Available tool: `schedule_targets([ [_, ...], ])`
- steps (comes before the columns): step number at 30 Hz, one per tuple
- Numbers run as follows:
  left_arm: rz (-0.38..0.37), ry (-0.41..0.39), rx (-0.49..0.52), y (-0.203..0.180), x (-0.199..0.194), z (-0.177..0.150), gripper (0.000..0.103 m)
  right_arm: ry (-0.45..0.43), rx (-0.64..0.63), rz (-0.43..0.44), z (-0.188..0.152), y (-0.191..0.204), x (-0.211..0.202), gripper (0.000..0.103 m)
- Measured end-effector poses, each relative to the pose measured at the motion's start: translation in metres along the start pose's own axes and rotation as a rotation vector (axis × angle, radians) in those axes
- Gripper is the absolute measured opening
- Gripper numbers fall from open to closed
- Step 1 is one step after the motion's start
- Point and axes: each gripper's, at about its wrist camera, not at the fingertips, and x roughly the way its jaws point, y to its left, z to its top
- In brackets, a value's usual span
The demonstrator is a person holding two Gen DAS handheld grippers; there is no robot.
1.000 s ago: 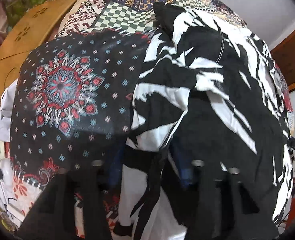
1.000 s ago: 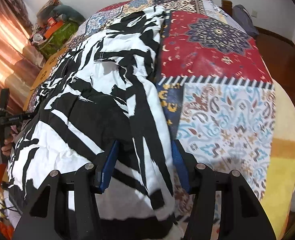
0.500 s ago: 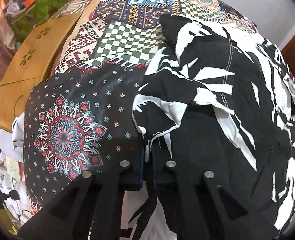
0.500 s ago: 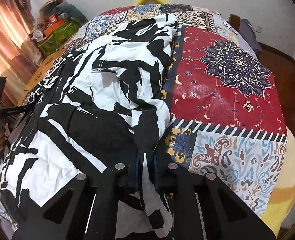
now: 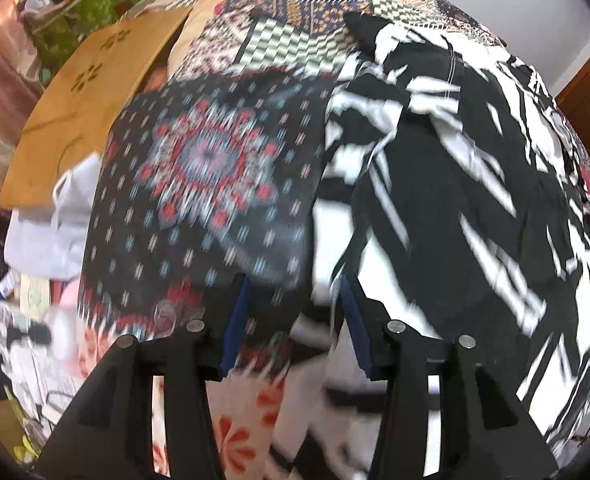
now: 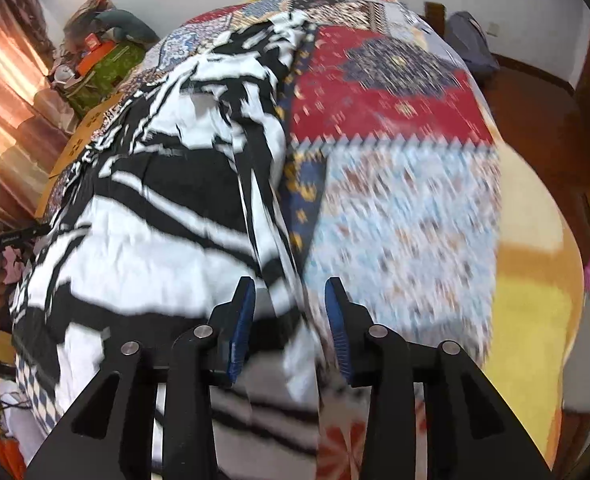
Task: Fold small clothes
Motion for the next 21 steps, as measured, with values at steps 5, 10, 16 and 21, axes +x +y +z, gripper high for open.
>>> schedule_targets([
  [5,-0.029,0.023,-0.022,0.009,-0.010,-0.036,0.050,0.024,0.020,0.008,-0.027,0.003,-0.007,0.033],
  [10,-0.060,0.011,-0.033,0.015,-0.028,-0.063,0.054,0.009,0.039,0.011,-0.045,0.002,-0.015,0.040],
  [16,-0.113,0.007,-0.061,0.021,-0.034,-0.082,0.057,-0.003,0.055,0.029,-0.058,0.001,-0.020,0.041],
  [21,-0.115,-0.023,-0.068,0.013,-0.034,-0.090,0.045,-0.009,0.074,0.066,-0.063,0.004,-0.014,0.031],
])
